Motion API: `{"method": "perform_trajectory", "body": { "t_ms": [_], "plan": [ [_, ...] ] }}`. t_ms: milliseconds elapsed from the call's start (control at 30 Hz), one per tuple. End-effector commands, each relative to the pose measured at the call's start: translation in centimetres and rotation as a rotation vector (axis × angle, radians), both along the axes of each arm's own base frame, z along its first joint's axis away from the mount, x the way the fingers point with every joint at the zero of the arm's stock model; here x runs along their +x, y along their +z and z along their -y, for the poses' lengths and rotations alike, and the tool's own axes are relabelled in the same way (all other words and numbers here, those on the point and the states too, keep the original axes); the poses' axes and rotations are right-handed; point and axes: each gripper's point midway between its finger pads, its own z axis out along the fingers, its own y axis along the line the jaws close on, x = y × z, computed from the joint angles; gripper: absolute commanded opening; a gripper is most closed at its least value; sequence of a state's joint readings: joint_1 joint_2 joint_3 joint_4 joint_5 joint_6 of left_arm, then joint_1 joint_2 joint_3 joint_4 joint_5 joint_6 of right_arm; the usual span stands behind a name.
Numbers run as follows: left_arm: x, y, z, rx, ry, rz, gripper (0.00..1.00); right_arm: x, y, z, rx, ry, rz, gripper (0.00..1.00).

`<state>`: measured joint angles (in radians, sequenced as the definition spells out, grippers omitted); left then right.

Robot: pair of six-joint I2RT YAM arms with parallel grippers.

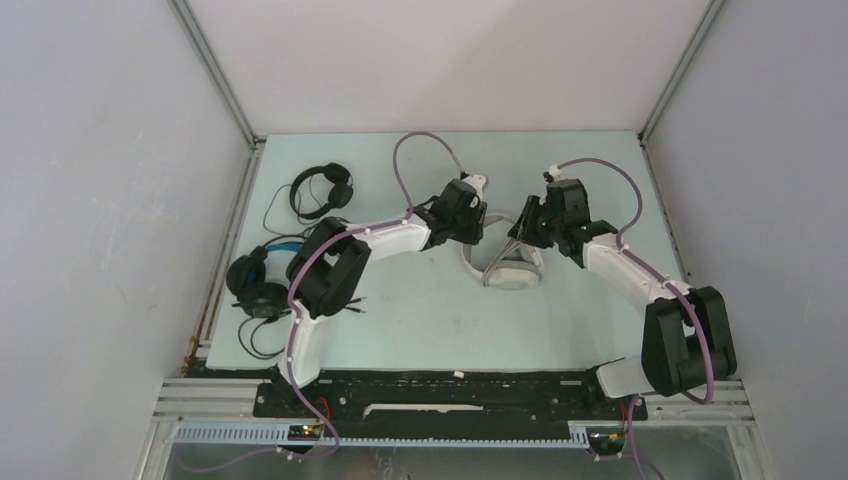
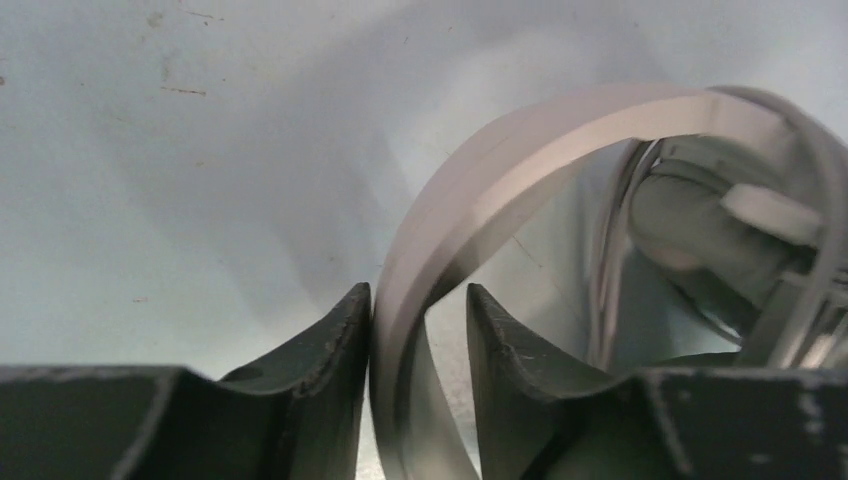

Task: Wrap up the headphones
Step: Place the headphones at the center of the board.

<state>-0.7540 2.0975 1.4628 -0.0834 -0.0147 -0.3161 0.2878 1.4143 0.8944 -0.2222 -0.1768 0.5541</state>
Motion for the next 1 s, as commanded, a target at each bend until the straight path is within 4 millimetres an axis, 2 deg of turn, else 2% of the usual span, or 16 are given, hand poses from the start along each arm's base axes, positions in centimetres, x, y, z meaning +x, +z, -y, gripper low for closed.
{"method": "perform_trajectory", "body": {
  "t_ms": [0, 133, 233, 367, 433, 567, 767, 967],
  "plan": [
    [2.0, 8.5, 1.4, -0.193, 0.033, 0.089, 0.45, 0.7, -0.6, -0.2, -0.045, -0.028, 0.020, 0.31],
    [2.2, 10.4, -0.3, -0.246, 0.077, 0.101, 0.50, 1.0, -1.0, -0.5, -0.068, -0.021, 0.030, 0.30],
    [1.4, 11.6, -1.6, -0.258, 0.090, 0.109, 0.54, 1.4, -0.9, 0.0, -0.091, -0.035, 0.036, 0.30],
    [0.5, 12.2, -3.1, -0.246, 0.107, 0.127, 0.56, 2.2, -0.4, 0.2, -0.096, -0.040, 0.050, 0.30],
    [-0.1, 11.8, -3.6, -0.237, 0.110, 0.118, 0.56, 2.4, 0.1, 0.1, -0.093, -0.032, 0.065, 0.30],
    [-1.9, 9.4, -4.8, -0.213, 0.112, 0.064, 0.52, 2.4, 1.0, -0.5, -0.063, -0.006, 0.086, 0.31],
    [-3.9, 7.8, -4.9, -0.255, 0.076, 0.021, 0.46, 2.3, 3.0, -0.4, -0.038, -0.004, 0.117, 0.32],
    [-5.3, 7.3, -5.5, -0.267, 0.068, 0.009, 0.46, 1.4, 5.4, -0.3, -0.022, 0.032, 0.139, 0.38]
  ]
}}
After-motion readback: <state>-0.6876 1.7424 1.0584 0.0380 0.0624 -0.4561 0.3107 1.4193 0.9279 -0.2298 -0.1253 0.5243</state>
